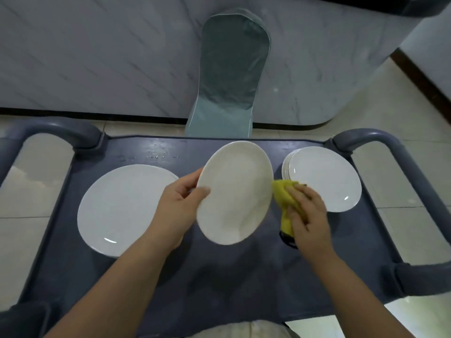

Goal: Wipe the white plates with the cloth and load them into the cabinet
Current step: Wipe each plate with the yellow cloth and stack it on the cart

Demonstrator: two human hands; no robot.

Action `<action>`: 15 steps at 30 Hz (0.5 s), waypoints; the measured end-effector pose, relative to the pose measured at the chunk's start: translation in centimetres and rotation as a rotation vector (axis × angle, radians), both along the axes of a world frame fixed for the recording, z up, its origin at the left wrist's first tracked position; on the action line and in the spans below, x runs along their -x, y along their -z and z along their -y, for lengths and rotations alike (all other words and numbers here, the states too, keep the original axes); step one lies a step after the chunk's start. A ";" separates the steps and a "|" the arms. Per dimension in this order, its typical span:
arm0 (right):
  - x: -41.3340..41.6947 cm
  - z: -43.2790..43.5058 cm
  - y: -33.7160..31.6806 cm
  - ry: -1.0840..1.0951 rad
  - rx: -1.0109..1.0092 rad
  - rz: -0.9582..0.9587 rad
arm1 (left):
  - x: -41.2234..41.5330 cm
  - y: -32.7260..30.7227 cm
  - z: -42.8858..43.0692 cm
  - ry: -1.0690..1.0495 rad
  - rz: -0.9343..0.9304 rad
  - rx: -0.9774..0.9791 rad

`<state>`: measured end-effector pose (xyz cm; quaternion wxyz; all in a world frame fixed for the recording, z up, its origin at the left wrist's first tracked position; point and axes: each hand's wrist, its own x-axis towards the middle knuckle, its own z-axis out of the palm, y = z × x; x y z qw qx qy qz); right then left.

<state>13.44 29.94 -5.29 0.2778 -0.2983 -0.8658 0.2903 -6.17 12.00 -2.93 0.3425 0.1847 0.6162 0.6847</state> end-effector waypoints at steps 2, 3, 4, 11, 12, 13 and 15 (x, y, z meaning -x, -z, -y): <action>1.8 -0.7 -2.8 0.053 0.007 -0.164 | 0.2 -0.8 -0.6 -0.025 -0.183 0.038; 2.9 -0.8 -4.1 0.046 0.004 -0.218 | 0.1 -1.1 -1.0 -0.038 -0.315 0.093; 4.1 -0.4 -5.4 0.014 0.005 -0.233 | -0.2 -1.4 -1.5 -0.041 -0.459 0.160; 5.5 0.2 -8.9 -0.362 -0.162 0.464 | -0.2 -2.1 -1.8 -0.100 -0.907 0.263; 5.4 0.1 -9.1 -0.355 -0.205 0.458 | -0.4 -2.4 -1.5 -0.108 -0.960 0.251; 5.6 0.1 -9.2 -0.350 -0.238 0.404 | -0.8 -2.6 -1.3 -0.109 -1.018 0.241; 6.5 0.9 -9.1 -0.382 -0.261 0.272 | -1.8 -2.7 -1.2 -0.113 -1.095 0.217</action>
